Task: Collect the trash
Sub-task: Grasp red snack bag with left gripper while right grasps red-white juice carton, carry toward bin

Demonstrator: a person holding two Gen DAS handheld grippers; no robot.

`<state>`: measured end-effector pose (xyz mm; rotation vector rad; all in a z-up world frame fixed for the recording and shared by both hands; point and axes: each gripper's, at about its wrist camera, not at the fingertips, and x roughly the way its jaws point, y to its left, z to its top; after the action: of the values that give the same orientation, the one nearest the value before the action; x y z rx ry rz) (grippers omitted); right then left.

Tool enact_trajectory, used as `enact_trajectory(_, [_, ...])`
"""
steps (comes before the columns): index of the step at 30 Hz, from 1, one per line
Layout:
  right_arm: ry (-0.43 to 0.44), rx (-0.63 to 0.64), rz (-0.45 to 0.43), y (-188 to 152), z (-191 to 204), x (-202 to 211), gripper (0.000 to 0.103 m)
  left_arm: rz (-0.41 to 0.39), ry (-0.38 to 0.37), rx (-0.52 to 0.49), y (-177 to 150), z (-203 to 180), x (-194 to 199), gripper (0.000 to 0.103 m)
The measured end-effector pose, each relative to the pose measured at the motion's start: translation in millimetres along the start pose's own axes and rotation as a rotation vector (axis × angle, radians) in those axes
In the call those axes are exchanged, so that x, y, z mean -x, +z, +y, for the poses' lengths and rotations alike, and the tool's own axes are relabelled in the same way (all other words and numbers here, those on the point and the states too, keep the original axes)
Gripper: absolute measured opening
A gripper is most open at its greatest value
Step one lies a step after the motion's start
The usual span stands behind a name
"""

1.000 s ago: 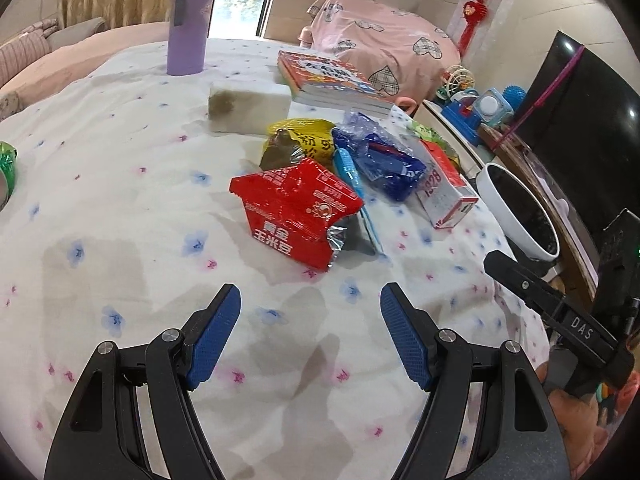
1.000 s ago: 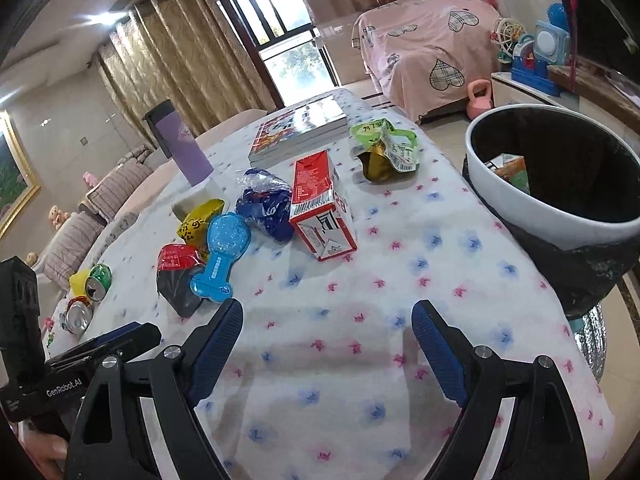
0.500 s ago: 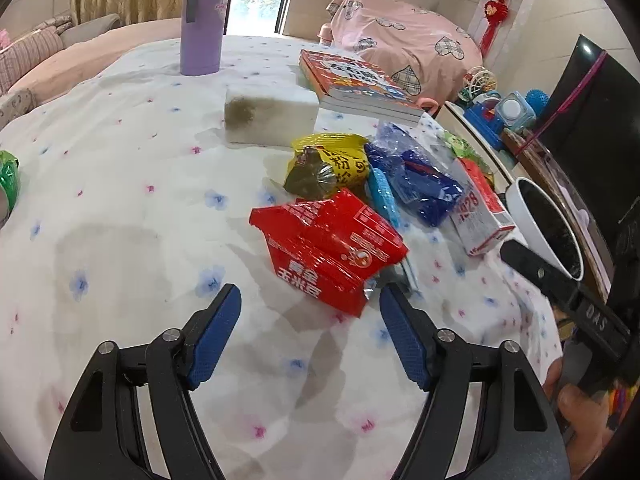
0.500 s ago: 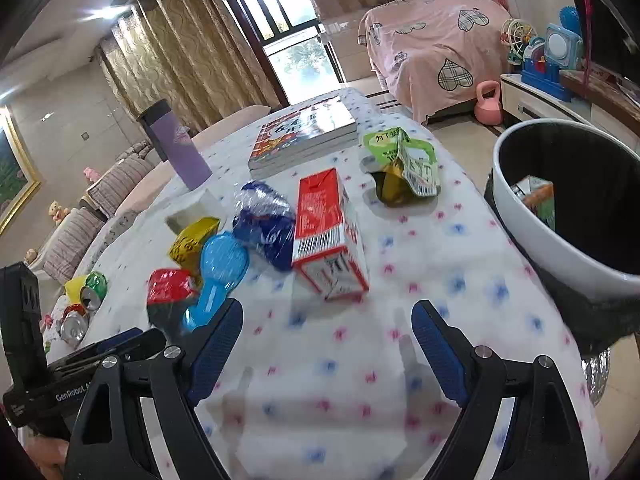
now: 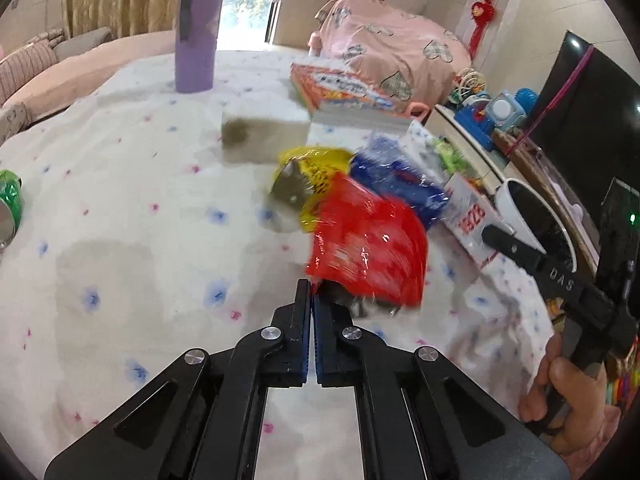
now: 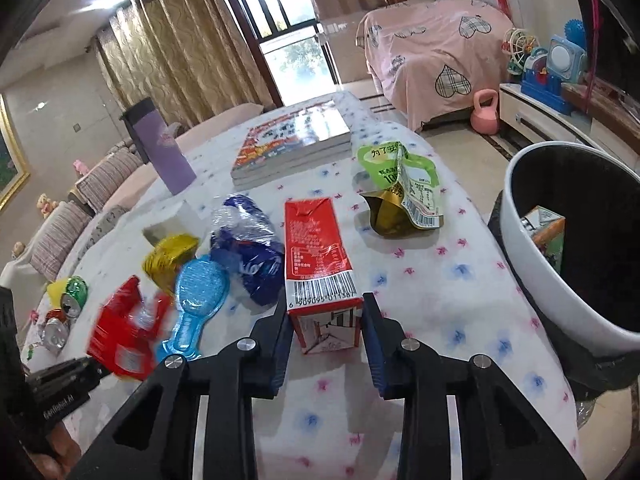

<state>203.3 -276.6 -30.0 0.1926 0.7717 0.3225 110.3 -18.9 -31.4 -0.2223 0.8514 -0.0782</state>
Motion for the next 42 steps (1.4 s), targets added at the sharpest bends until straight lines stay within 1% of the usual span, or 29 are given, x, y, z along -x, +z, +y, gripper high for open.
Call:
enact_trajectory(4, [0.016, -0.024, -0.030, -7.4, -6.9, 20.8, 0.032, -0.025, -0.034, -0.028, 2.1, -14.3, 10.0, 0.001])
enact_trajectory(9, [0.014, -0.054, -0.070, -13.4, -18.9, 48.0, 0.032, -0.032, -0.091, -0.085, 4.3, -43.6, 13.8, 0.001])
enact_trajectory(14, [-0.008, -0.091, -0.124, -17.1, -38.1, 80.5, 0.032, -0.013, -0.146, -0.138, 8.1, -76.7, 4.4, 0.001])
enact_trajectory(21, [-0.067, -0.140, -0.175, -20.1, -67.1, 112.3, 0.032, 0.007, -0.204, -0.205, 9.2, -117.0, -5.8, 0.001])
enact_trajectory(25, [-0.094, -0.168, -0.192, -21.2, -83.3, 121.5, 0.032, 0.019, -0.226, -0.236, 9.7, -138.5, -10.1, 0.001])
enact_trajectory(31, [-0.131, -0.202, -0.208, -23.0, -105.1, 131.2, 0.032, 0.014, -0.255, -0.283, 15.8, -164.6, -13.0, 0.001])
enact_trajectory(37, [-0.146, -0.226, -0.223, -22.6, -120.7, 139.2, 0.032, 0.017, -0.267, -0.322, 23.5, -192.1, -21.0, 0.001])
enact_trajectory(42, [-0.156, -0.237, -0.228, -17.9, -133.0, 142.3, 0.032, 0.027, -0.270, -0.346, 28.3, -207.3, -30.4, 0.001])
